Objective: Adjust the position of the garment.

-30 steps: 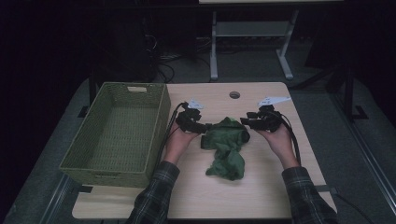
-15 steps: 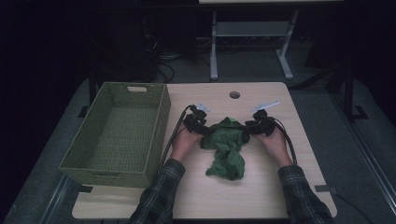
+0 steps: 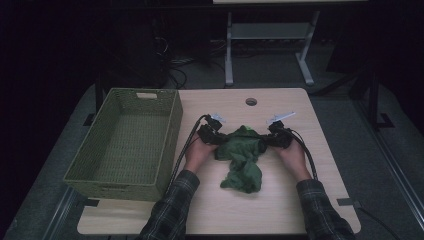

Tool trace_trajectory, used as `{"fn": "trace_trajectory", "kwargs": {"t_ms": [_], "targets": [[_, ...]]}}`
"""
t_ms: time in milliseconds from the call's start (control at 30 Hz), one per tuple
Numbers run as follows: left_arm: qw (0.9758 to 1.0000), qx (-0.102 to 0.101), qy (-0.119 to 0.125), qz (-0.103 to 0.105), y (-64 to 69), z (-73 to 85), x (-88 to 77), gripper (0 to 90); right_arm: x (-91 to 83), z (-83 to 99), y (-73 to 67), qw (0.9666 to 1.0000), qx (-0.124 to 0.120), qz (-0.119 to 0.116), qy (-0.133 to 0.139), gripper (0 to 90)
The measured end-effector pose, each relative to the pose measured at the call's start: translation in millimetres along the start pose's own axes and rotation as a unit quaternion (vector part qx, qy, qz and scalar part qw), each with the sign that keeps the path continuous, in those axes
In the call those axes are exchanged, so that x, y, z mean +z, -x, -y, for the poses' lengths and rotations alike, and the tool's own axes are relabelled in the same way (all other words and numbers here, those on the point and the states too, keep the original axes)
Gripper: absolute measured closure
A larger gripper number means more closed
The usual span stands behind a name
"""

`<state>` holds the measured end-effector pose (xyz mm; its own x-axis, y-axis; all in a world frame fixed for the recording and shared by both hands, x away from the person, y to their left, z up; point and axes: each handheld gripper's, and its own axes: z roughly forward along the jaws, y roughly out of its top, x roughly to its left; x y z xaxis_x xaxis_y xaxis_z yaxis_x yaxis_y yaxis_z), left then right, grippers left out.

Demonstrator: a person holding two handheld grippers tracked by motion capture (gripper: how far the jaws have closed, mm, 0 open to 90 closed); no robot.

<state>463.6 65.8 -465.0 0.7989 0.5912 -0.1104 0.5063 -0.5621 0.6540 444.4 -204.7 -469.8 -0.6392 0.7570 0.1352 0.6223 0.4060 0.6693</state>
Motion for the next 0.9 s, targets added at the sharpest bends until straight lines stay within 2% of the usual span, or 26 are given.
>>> {"fn": "trace_trajectory", "kwargs": {"t_ms": [67,133,200,267,333,367,433,500,600,800,833,900], "targets": [[1.0000,-0.001,-0.001,0.003,0.1,0.0,-0.6,85.3,-1.2,-0.5,-0.7,1.0000,0.001,0.001,-0.001,86.9],[1.0000,0.002,-0.001,0.001,0.2,-0.2,-1.6,86.5,-3.9,-1.5,-0.6,1.0000,0.001,-0.001,0.006,87.0],[0.9999,0.000,0.017,-0.003,1.9,-1.4,-7.8,86.8,-7.9,-2.9,-0.1,0.9998,0.002,-0.003,0.017,87.0],[0.9997,-0.001,0.022,-0.003,2.1,-2.0,-10.2,86.9,-10.2,-3.7,-0.4,0.9997,0.008,-0.006,0.020,87.0],[0.9994,0.003,0.033,-0.007,2.7,-4.3,-16.7,87.1,-16.4,-7.3,-1.3,0.9992,0.009,-0.013,0.037,87.0],[0.9990,0.003,0.044,-0.008,3.6,-5.7,-21.7,87.1,-18.1,-8.2,-1.7,0.9990,0.007,-0.015,0.040,87.0],[0.9988,0.004,0.048,-0.009,4.3,-6.6,-24.6,87.1,-20.3,-9.3,-2.3,0.9987,0.005,-0.017,0.048,87.0],[0.9979,0.010,0.063,-0.011,7.2,-8.4,-32.4,87.0,-27.3,-12.9,-4.0,0.9978,-0.001,-0.023,0.062,87.0],[0.9968,0.011,0.079,-0.012,10.9,-9.1,-39.9,86.9,-33.7,-14.7,-4.6,0.9970,0.003,-0.028,0.072,87.1],[0.9955,0.020,0.092,-0.011,17.5,-9.2,-47.5,86.8,-44.4,-13.2,-4.5,0.9958,0.004,-0.040,0.082,87.1],[0.9949,0.025,0.097,-0.013,20.5,-9.6,-50.8,86.8,-49.1,-12.4,-6.4,0.9948,-0.001,-0.040,0.094,87.1],[0.9941,0.030,0.103,-0.014,23.4,-9.6,-54.0,86.8,-53.6,-11.5,-8.0,0.9942,-0.003,-0.043,0.098,87.1]]}}
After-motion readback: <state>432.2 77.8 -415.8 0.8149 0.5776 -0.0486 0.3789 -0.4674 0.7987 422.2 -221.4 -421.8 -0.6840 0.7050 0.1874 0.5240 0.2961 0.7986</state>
